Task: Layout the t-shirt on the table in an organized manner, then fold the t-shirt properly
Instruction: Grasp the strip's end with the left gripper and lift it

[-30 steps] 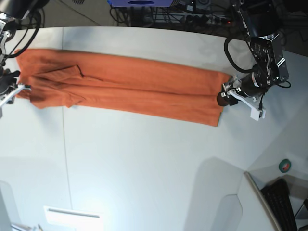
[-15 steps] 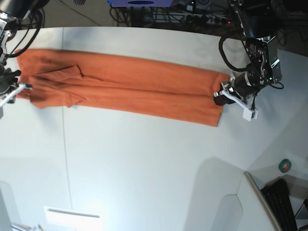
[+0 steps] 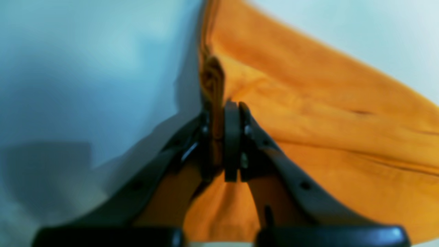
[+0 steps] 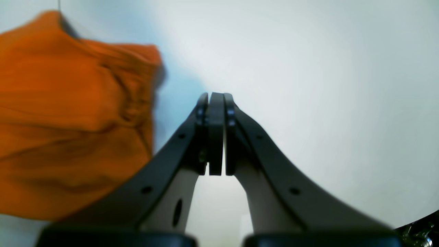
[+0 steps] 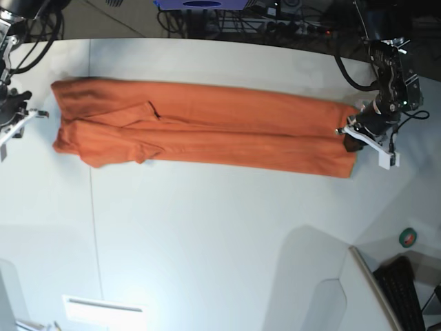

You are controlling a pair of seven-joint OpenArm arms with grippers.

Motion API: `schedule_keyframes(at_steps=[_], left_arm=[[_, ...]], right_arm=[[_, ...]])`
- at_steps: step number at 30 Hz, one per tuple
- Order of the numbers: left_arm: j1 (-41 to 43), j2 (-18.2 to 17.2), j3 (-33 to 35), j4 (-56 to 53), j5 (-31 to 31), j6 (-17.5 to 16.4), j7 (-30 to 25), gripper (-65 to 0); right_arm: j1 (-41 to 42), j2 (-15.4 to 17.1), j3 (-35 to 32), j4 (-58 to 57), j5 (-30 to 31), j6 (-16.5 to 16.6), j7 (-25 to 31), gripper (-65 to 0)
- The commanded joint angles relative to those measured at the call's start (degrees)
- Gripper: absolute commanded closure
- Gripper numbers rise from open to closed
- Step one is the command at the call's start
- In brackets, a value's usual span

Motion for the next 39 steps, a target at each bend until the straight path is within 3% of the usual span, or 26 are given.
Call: schedule_keyframes(at_steps=[1,4,8,15,23,39], left_arm=[[0.00,-0.53,0.22,4.57,-1.25,1.03,-1.25,0.0],[3.78,-0.09,1.28,15.20,-1.25,4.64,-0.99,0.0],[8.26,-0.35,9.72,24.87,-1.16,5.87,-0.99,0.0],[7.30,0.00,27.21,23.20,-1.16,13.43,-1.34,0.0],[1.14,2.02,38.38,16.44,-1.25,14.05,-1.25,0.0],[-1.67,6.68,41.02,12.74,-1.25,14.05,-1.07,0.0]], right_arm=[[0.63,0.89,0.21,1.11,0.23,0.02,1.13,0.0],[0.63,0.89,0.21,1.11,0.23,0.02,1.13,0.0],[0.63,0.89,0.21,1.20,0.23,0.02,1.13,0.0],[0.63,0.89,0.21,1.29,0.23,0.02,1.13,0.0],[0.63,0.89,0.21,1.29,0.32,0.02,1.13,0.0],[0.63,0.89,0.29,1.29,0.32,0.02,1.13,0.0]])
